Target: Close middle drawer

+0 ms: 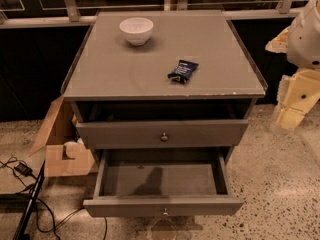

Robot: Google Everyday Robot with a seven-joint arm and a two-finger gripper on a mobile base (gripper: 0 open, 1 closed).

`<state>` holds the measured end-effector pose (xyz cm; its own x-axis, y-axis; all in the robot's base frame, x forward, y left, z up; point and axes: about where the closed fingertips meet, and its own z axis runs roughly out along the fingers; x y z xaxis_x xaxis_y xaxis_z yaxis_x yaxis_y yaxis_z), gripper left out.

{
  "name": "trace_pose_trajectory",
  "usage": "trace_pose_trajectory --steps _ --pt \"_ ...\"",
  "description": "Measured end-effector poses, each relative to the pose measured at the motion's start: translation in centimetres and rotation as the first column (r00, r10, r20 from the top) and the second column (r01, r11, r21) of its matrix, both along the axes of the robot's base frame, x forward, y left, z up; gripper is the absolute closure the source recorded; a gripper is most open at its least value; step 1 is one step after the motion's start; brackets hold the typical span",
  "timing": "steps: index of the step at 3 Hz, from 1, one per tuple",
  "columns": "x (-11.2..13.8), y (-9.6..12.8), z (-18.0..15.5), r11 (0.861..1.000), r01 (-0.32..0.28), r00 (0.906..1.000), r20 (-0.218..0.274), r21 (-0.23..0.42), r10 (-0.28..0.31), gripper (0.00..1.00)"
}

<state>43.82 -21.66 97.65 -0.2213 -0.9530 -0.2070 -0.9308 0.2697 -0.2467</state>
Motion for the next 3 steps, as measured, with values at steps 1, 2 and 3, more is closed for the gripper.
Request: trace_pose_trajectory --steps 1,2,3 --pt "0.0 0.0 0.0 1.000 0.000 1.0000 0.000 0.000 0.000 0.00" --pt "-0.1 0.1 -0.3 1.000 0.001 1.0000 0.003 0.003 -0.002 0.27" --pt "-0.9 0.1 -4.2 0.998 0.047 0.9989 -0.011 0.043 -0.046 0.50"
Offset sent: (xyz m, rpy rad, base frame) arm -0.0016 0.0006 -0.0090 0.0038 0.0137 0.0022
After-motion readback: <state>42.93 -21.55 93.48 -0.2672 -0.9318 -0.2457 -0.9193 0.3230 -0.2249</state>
